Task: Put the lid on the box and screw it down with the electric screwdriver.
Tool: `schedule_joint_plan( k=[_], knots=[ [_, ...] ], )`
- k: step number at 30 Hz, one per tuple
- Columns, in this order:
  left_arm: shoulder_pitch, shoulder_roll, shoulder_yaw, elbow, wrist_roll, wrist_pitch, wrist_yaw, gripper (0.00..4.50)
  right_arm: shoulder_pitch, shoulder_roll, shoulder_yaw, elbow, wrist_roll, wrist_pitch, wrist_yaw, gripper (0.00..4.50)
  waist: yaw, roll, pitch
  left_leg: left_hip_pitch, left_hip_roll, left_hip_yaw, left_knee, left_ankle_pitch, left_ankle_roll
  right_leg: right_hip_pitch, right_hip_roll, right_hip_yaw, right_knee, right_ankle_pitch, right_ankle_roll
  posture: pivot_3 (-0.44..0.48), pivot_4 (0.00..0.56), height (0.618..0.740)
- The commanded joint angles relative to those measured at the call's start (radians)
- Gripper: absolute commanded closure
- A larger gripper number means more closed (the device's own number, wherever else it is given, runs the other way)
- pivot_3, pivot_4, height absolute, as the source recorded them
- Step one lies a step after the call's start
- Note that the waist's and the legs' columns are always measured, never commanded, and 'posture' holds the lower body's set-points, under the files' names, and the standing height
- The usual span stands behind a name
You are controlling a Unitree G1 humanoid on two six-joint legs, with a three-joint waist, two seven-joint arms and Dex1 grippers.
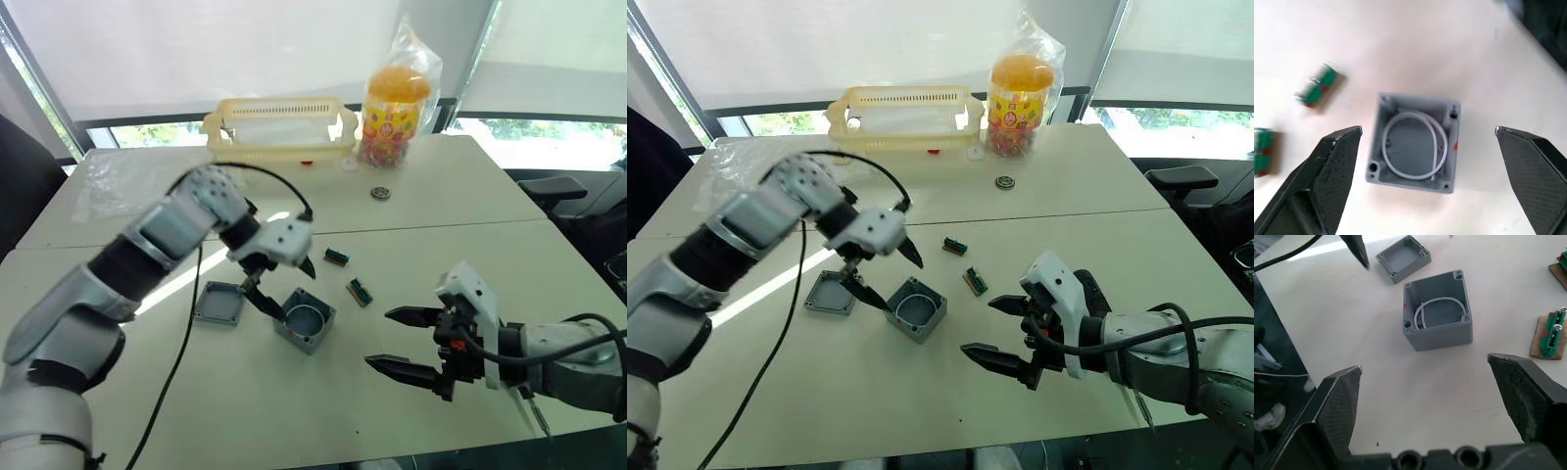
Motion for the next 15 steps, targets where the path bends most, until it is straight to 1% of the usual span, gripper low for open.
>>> schedule_joint_plan(
  k=[1,3,4,5,7,9,11,14,15],
  knots=[
    [0.014,0.006,0.17,0.007,-0.068,0.211,0.101,0.04,-0.055,0.026,-0.014,0.048,0.054,-0.04,0.016,0.0,0.0,0.0,0.0,0.0,0.0,0.0,0.0,0.0,0.0,0.0,0.0,0.0,0.0,0.0,0.0,0.0,0.15,0.74],
    [0.029,-0.007,0.294,0.043,-0.096,0.334,0.245,0.04,-0.127,0.046,0.004,0.098,0.044,-0.049,0.033,0.0,-0.003,0.0,0.0,0.001,0.0,0.0,0.001,0.0,0.0,0.0,0.0,0.0,0.0,0.0,0.0,0.0,0.15,0.74],
    [0.066,0.005,0.349,0.029,-0.092,0.356,0.307,0.04,-0.169,0.056,0.02,0.127,0.033,-0.049,0.042,0.0,-0.006,0.0,0.0,0.001,0.0,0.0,0.001,0.0,0.0,0.0,0.0,0.0,0.0,0.0,0.0,0.0,0.15,0.74],
    [0.097,0.014,0.385,0.01,-0.088,0.371,0.347,0.04,-0.195,0.062,0.029,0.145,0.026,-0.047,0.048,0.0,-0.008,0.0,0.0,0.001,0.0,0.0,0.001,0.0,0.0,0.0,0.0,0.0,0.0,0.0,0.0,0.0,0.15,0.74],
    [0.203,0.034,0.468,-0.051,-0.051,0.332,0.448,0.04,-0.238,0.061,0.053,0.157,0.007,-0.037,0.091,0.0,-0.007,0.001,0.0,0.001,0.0,0.0,0.0,0.0,0.0,0.0,0.001,0.001,0.0,0.0,0.0,0.0,0.15,0.74],
    [0.315,0.091,0.516,-0.128,-0.044,0.33,0.466,0.04,-0.27,0.062,0.077,0.158,-0.015,-0.029,0.109,0.0,-0.007,0.001,0.0,0.001,0.0,-0.001,-0.001,0.0,0.0,-0.001,0.001,0.001,0.001,0.0,0.0,0.0,0.15,0.74],
    [0.45,0.172,0.545,-0.192,0.0,0.268,0.467,0.04,-0.305,0.059,0.106,0.146,-0.033,-0.018,0.126,0.0,-0.006,0.001,0.0,0.0,0.001,-0.002,-0.002,0.0,0.001,-0.003,0.001,0.001,0.001,0.0,0.0,0.0,0.15,0.74],
    [0.651,0.262,0.586,-0.191,0.075,0.115,0.469,0.04,-0.37,0.06,0.159,0.133,-0.075,-0.005,0.165,0.0,-0.001,0.002,0.001,-0.001,0.001,0.0,-0.003,-0.001,0.001,-0.005,0.0,0.002,0.0,0.0,-0.001,0.0,0.15,0.74],
    [0.693,0.28,0.598,-0.184,0.086,0.077,0.461,0.04,-0.382,0.061,0.169,0.13,-0.086,-0.002,0.174,0.0,0.001,0.002,0.001,-0.001,0.001,0.0,-0.002,-0.001,0.001,-0.005,0.0,0.002,0.0,0.0,-0.001,0.0,0.15,0.74]
  ],
)
